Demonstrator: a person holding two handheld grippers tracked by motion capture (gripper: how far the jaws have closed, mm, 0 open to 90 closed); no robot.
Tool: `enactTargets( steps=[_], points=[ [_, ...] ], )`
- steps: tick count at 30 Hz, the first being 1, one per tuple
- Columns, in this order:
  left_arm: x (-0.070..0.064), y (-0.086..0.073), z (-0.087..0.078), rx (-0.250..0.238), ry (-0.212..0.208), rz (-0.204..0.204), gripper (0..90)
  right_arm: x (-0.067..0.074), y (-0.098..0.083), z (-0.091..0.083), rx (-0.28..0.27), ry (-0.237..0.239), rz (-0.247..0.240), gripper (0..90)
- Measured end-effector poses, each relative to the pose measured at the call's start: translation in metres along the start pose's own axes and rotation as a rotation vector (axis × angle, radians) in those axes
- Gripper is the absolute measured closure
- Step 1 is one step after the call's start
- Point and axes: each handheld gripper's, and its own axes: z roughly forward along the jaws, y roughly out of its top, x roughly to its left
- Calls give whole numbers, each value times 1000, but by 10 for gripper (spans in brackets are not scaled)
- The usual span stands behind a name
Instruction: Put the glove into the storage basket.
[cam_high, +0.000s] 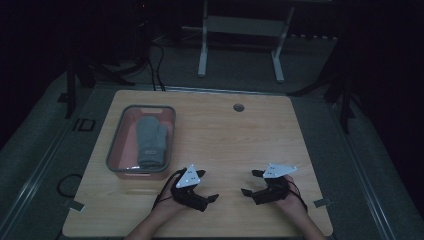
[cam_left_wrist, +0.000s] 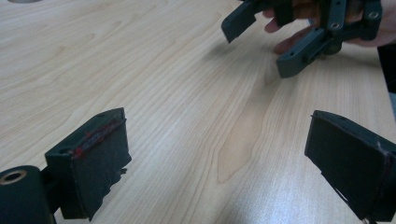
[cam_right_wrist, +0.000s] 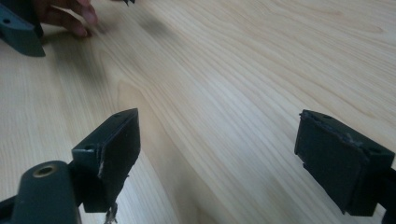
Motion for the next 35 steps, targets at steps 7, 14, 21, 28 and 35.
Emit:
enactTargets(
  steps=[7, 14, 21, 28, 35],
  points=[
    [-1, -2, -1, -33, 8, 10, 65, -5, -15, -18, -8, -7, 13, 142],
    [-1, -5, -1, -42, 15, 6, 65, -18, -29, -30, -22, -42, 56, 142],
    [-1, -8, -1, -56, 30, 23, 65, -32, -37, -40, -43, -93, 83, 142],
    [0, -9, -2, -86, 37, 32, 65, -36, -39, -43, -57, -97, 75, 142],
    [1, -9, -3, -94, 29, 23, 65, -38, -39, -42, -58, -95, 80, 142]
  ],
)
